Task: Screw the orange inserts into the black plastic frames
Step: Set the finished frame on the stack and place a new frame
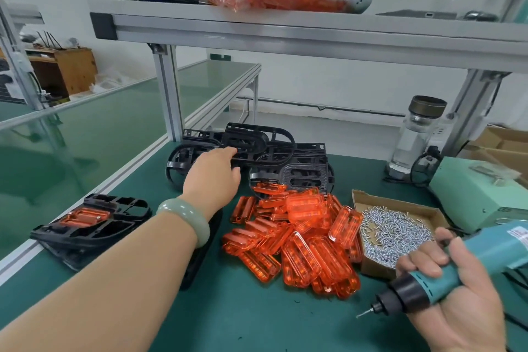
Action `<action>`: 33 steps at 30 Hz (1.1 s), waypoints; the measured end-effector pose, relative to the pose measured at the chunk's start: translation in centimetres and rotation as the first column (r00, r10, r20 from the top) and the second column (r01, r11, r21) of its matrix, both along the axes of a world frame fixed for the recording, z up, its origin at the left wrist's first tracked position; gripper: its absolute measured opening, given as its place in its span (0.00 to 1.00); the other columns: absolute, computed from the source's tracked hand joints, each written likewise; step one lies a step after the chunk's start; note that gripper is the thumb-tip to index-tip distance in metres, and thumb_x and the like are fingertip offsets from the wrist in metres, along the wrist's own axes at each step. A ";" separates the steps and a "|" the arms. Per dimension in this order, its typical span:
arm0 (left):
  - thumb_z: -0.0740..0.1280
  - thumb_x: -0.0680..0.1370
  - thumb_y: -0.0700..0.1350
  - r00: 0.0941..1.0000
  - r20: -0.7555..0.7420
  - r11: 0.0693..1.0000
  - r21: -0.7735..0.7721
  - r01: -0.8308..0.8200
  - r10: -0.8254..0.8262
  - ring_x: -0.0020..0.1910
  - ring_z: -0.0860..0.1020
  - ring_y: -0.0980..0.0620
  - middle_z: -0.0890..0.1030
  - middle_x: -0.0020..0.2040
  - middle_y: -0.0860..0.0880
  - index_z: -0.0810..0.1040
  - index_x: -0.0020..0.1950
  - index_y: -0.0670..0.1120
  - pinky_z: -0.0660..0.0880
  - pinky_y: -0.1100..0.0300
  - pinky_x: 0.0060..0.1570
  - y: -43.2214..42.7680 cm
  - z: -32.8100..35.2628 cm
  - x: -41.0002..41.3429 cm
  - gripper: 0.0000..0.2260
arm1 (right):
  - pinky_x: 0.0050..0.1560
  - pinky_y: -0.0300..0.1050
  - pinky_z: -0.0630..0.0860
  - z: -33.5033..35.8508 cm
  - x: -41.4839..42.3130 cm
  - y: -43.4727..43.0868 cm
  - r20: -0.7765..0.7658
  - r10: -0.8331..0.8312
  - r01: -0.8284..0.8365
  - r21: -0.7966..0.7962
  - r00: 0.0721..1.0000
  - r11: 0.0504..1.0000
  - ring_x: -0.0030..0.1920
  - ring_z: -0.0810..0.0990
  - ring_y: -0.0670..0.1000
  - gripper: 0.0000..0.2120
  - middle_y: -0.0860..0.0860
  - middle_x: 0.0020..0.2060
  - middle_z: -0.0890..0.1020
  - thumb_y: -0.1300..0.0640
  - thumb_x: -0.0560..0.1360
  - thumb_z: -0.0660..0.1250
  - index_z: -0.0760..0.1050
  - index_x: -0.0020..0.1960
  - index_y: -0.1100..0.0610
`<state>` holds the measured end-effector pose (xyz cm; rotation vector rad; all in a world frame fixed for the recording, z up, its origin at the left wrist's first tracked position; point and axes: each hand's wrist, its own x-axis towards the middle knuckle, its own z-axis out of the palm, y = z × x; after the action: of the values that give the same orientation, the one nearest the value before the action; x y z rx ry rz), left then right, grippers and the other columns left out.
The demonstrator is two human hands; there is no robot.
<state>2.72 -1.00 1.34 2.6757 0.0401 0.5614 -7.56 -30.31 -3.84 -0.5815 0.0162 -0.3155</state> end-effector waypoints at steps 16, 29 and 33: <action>0.59 0.80 0.43 0.998 0.012 0.936 0.347 -0.059 0.059 0.64 0.70 0.44 0.70 0.69 0.48 0.73 0.67 0.47 0.68 0.50 0.62 -0.6 -2.2 4.7 0.15 | 0.28 0.36 0.75 0.4 1.0 -0.6 -0.021 0.062 -0.060 0.086 0.998 0.994 0.23 0.69 0.40 0.26 0.43 0.28 0.69 0.51 0.46 0.84 0.79 0.42 0.51; 0.77 0.66 0.37 0.934 0.290 0.970 0.187 0.156 -0.206 0.48 0.77 0.44 0.80 0.51 0.46 0.82 0.53 0.41 0.67 0.61 0.55 -2.7 -0.5 -7.2 0.16 | 0.31 0.35 0.74 0.8 0.6 -1.4 0.034 0.037 -0.041 0.114 0.999 0.993 0.25 0.68 0.40 0.22 0.42 0.30 0.69 0.52 0.54 0.79 0.75 0.44 0.51; 0.79 0.63 0.39 0.931 0.225 0.948 0.204 0.245 -0.289 0.44 0.77 0.47 0.79 0.48 0.49 0.83 0.49 0.43 0.71 0.62 0.50 -3.1 -0.7 -11.2 0.16 | 0.32 0.34 0.74 0.9 0.4 -1.6 0.040 0.021 -0.026 0.130 0.999 0.991 0.25 0.68 0.40 0.22 0.41 0.30 0.68 0.51 0.55 0.78 0.73 0.45 0.50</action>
<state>-8.46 -4.10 0.65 2.6861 -0.4598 0.8419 -7.17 -31.94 -2.91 -0.4451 -0.0072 -0.3007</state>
